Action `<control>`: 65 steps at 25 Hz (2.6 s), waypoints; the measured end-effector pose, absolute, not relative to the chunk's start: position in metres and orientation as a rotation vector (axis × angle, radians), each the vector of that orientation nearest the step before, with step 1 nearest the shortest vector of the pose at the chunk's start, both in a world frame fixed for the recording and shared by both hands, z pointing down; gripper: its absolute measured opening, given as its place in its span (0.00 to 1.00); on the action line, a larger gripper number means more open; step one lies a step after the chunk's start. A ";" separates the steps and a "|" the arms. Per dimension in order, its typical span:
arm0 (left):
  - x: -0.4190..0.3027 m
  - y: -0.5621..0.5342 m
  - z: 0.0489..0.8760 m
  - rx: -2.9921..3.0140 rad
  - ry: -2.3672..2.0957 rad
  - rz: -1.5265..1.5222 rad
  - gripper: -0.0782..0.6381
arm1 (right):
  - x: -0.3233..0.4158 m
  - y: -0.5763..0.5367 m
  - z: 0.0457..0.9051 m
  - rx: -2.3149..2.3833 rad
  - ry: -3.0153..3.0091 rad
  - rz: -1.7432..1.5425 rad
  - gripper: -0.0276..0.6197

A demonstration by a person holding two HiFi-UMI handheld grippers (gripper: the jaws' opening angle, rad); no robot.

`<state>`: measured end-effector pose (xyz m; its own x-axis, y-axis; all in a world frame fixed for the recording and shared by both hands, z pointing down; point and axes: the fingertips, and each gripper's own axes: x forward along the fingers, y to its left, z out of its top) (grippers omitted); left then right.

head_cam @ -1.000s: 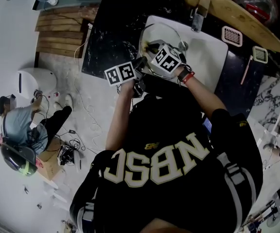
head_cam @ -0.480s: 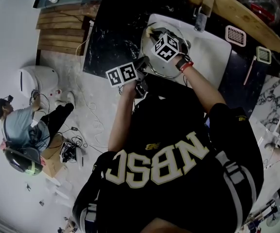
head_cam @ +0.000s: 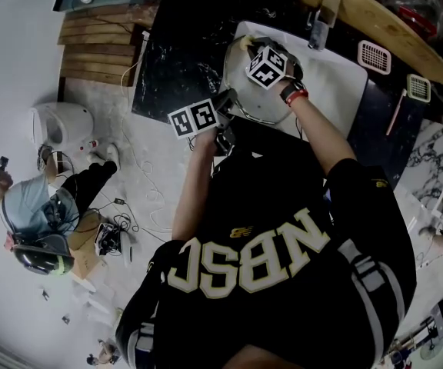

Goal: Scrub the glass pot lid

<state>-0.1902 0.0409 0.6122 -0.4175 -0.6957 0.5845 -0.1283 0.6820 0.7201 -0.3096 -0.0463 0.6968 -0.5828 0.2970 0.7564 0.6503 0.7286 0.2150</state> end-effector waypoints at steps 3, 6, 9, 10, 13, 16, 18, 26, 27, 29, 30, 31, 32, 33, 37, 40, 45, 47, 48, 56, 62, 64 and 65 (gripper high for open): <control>-0.189 0.041 0.613 0.642 -1.923 -0.734 0.20 | -0.312 -0.060 0.709 -0.672 -2.178 -0.629 0.11; -0.189 0.040 0.614 0.639 -1.921 -0.731 0.20 | -0.316 -0.077 0.722 -0.624 -2.163 -0.646 0.10; -0.190 0.041 0.613 0.628 -1.925 -0.732 0.20 | -0.317 -0.091 0.729 -0.588 -2.152 -0.651 0.10; -0.190 0.041 0.613 0.625 -1.927 -0.732 0.19 | -0.315 -0.096 0.732 -0.578 -2.149 -0.644 0.10; -0.188 0.040 0.613 0.624 -1.926 -0.730 0.20 | -0.308 -0.110 0.743 -0.563 -2.134 -0.618 0.10; -0.185 0.039 0.614 0.627 -1.921 -0.733 0.20 | -0.300 -0.121 0.752 -0.554 -2.114 -0.593 0.10; -0.182 0.036 0.617 0.621 -1.908 -0.738 0.20 | -0.293 -0.129 0.760 -0.549 -2.092 -0.591 0.10; -0.172 0.036 0.633 0.595 -1.864 -0.805 0.21 | -0.254 -0.150 0.790 -0.589 -1.967 -0.582 0.09; -0.173 0.035 0.633 0.596 -1.865 -0.801 0.21 | -0.251 -0.154 0.791 -0.595 -1.952 -0.581 0.10; -0.172 0.035 0.634 0.595 -1.864 -0.804 0.21 | -0.242 -0.162 0.794 -0.606 -1.915 -0.576 0.10; -0.172 0.035 0.634 0.594 -1.865 -0.805 0.21 | -0.238 -0.165 0.795 -0.613 -1.897 -0.576 0.10; -0.172 0.036 0.634 0.594 -1.865 -0.806 0.21 | -0.233 -0.168 0.795 -0.622 -1.879 -0.580 0.10; -0.172 0.036 0.634 0.595 -1.866 -0.806 0.21 | -0.228 -0.170 0.796 -0.632 -1.861 -0.587 0.10; -0.172 0.036 0.634 0.597 -1.866 -0.807 0.21 | -0.223 -0.172 0.795 -0.642 -1.841 -0.596 0.10; -0.173 0.035 0.634 0.606 -1.867 -0.807 0.21 | -0.202 -0.178 0.795 -0.674 -1.752 -0.606 0.10; -0.173 0.035 0.634 0.609 -1.864 -0.811 0.21 | -0.183 -0.180 0.792 -0.709 -1.682 -0.604 0.10; -0.173 0.035 0.634 0.617 -1.860 -0.809 0.21 | -0.159 -0.168 0.784 -0.815 -1.587 -0.607 0.10; -0.173 0.034 0.634 0.621 -1.860 -0.811 0.21 | -0.146 -0.140 0.781 -0.944 -1.583 -0.499 0.10; -0.173 0.034 0.634 0.624 -1.860 -0.812 0.21 | -0.141 -0.135 0.779 -0.974 -1.573 -0.471 0.10; -0.174 0.034 0.634 0.632 -1.857 -0.823 0.21 | -0.111 -0.158 0.765 -0.908 -1.455 -0.505 0.10; -0.172 0.033 0.635 0.639 -1.853 -0.831 0.21 | -0.089 -0.145 0.751 -0.987 -1.412 -0.528 0.10; -0.172 0.033 0.635 0.639 -1.854 -0.831 0.21 | -0.084 -0.140 0.746 -1.008 -1.411 -0.528 0.10; -0.172 0.034 0.634 0.639 -1.855 -0.831 0.21 | -0.081 -0.137 0.743 -1.018 -1.415 -0.518 0.10</control>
